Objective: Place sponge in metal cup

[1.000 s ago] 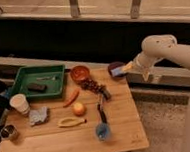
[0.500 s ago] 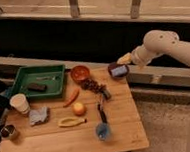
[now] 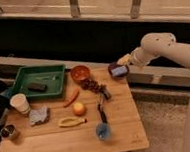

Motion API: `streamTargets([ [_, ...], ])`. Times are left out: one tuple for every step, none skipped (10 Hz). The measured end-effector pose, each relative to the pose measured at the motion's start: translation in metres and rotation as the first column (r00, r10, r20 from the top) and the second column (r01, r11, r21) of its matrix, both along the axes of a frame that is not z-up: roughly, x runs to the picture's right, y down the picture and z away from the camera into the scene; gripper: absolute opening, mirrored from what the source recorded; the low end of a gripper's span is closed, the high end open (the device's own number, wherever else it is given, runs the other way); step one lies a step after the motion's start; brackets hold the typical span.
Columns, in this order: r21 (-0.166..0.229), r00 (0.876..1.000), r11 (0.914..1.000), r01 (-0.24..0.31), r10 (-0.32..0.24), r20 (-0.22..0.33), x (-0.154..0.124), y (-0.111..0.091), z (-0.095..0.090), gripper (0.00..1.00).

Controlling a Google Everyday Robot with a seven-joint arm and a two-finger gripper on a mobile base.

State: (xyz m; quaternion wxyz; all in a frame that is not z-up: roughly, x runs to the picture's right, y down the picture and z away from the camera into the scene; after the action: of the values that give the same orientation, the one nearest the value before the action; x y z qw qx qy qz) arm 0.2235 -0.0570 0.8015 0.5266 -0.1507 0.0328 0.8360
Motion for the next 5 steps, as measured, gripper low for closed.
streamTargets([
  [0.007,1.0,1.0,-0.003,0.003,0.009,-0.001,-0.001,0.01,0.8],
  [0.009,1.0,1.0,-0.001,0.001,0.019,-0.004,-0.004,0.021,0.8],
  [0.012,0.999,0.9999,0.005,-0.006,0.032,-0.011,-0.009,0.035,0.8],
  [0.015,0.999,0.9998,0.01,-0.011,0.042,-0.013,-0.017,0.048,0.8],
  [0.019,0.999,0.9997,0.013,-0.014,0.049,-0.014,-0.022,0.057,0.8],
])
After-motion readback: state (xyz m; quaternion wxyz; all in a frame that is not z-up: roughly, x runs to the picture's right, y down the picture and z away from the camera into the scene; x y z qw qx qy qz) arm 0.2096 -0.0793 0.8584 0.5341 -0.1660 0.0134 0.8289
